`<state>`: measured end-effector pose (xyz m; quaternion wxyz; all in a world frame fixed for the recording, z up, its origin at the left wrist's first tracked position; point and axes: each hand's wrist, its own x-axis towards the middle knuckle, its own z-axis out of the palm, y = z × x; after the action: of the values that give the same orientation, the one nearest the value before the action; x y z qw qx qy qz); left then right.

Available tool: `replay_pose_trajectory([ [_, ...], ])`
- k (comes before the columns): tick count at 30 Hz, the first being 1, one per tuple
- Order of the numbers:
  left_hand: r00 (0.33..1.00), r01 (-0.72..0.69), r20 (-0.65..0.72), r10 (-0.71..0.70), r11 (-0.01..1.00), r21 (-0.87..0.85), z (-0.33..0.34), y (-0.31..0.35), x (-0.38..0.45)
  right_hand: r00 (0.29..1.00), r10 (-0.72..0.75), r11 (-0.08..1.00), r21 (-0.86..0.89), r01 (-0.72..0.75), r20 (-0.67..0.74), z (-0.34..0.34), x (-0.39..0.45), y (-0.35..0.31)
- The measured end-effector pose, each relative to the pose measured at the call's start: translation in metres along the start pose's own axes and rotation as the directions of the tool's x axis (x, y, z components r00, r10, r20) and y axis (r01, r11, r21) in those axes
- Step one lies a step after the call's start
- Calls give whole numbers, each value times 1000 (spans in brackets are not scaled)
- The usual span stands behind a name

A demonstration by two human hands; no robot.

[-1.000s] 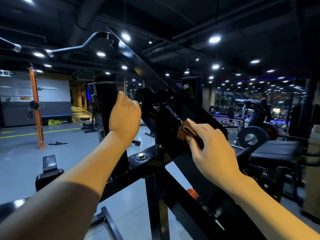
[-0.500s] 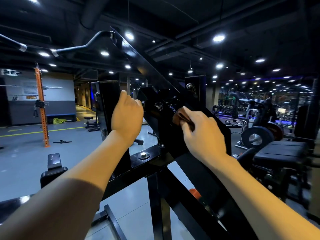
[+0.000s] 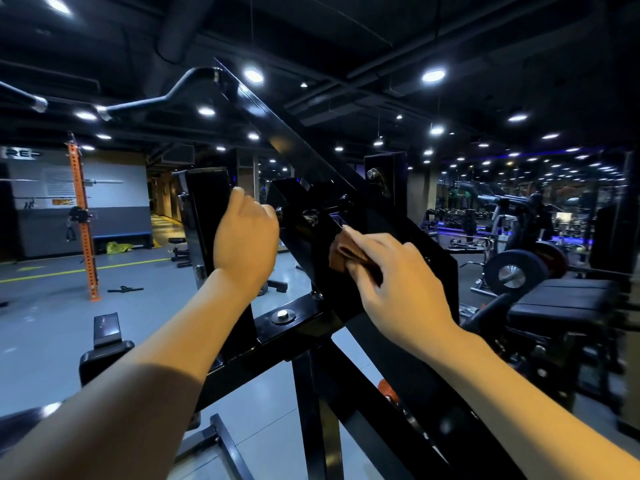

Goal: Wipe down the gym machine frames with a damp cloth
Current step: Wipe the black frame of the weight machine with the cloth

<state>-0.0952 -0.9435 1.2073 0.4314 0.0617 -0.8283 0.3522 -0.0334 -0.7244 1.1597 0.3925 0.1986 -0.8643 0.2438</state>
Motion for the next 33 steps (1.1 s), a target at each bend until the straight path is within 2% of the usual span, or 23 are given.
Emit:
replay_pose_trajectory([
  [5,1000,7,-21,-7,1000,2,0,-2,0,984,160,987,-8,-161,-76,5,29,3],
  [10,998,-6,-60,7,1000,9,1,-1,2,999,-33,998,-56,32,-10,3,8,-8],
  [15,999,4,-36,-4,1000,6,1,0,0,989,129,992,1,-129,-69,6,26,8],
  [18,1000,-1,-17,0,1000,-5,2,-2,-1,996,73,997,0,-73,-49,12,39,-11],
  [21,999,-7,-34,7,1000,-1,0,-1,0,1000,2,1000,8,-2,-22,8,21,-1],
  [26,999,-3,-33,4,1000,17,1,-1,0,987,142,989,53,-138,-75,13,47,2],
  [30,1000,1,18,-2,1000,12,0,-1,0,999,-32,999,-23,31,-28,15,33,-22],
  [33,1000,-4,-2,4,1000,4,0,0,-1,1000,-1,1000,10,1,-30,12,18,-7],
])
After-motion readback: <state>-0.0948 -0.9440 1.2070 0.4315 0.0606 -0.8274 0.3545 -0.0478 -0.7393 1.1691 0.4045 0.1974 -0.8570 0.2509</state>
